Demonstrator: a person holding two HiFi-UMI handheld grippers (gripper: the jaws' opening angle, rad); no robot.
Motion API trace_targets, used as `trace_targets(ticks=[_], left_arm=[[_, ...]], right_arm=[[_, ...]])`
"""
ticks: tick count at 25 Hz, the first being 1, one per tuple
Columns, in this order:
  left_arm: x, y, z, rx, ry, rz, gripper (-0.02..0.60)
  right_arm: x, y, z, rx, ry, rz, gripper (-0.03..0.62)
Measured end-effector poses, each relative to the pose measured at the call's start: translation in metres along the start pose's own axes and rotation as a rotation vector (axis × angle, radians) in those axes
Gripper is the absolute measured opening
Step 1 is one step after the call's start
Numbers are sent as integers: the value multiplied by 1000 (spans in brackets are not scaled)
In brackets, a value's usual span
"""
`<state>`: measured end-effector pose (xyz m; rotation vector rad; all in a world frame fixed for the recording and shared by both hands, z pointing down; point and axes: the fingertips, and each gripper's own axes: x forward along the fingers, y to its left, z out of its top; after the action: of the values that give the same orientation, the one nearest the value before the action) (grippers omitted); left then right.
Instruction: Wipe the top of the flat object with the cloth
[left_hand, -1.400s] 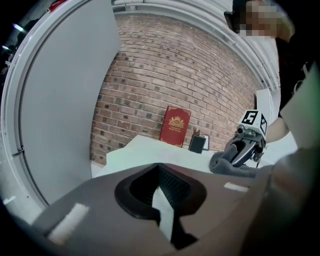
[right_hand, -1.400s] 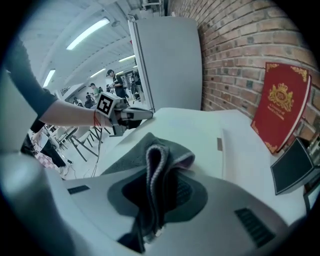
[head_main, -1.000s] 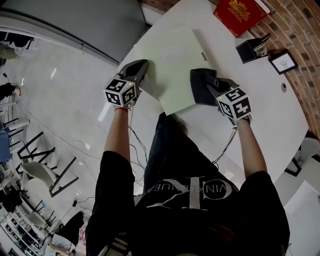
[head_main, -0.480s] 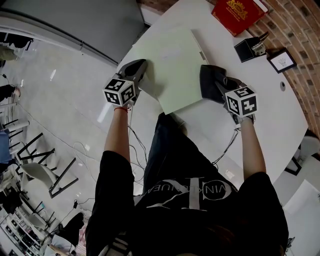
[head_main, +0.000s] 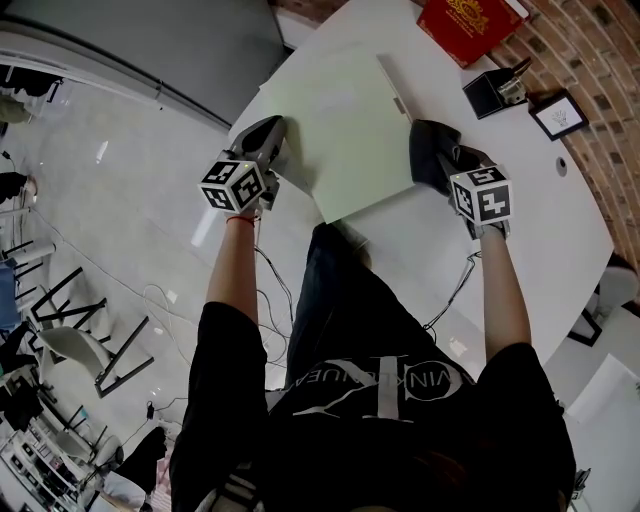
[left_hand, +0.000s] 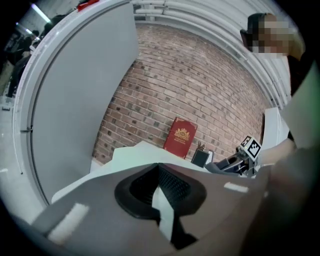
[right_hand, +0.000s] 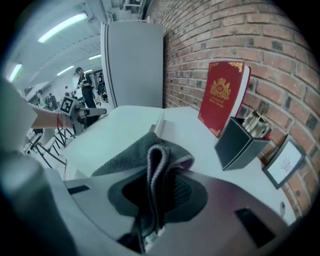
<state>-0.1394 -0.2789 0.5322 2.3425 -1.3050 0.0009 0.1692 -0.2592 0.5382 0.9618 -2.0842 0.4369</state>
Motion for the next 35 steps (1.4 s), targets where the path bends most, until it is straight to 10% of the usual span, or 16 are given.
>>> trace_targets(ticks=[10, 35], left_arm=[[-50, 0, 5, 25, -45, 143, 12], [-144, -87, 93, 173, -247, 340, 11]], right_arm=[[-26, -35, 25, -28, -102, -187, 57], [-131, 37, 131, -51, -584, -113, 57]])
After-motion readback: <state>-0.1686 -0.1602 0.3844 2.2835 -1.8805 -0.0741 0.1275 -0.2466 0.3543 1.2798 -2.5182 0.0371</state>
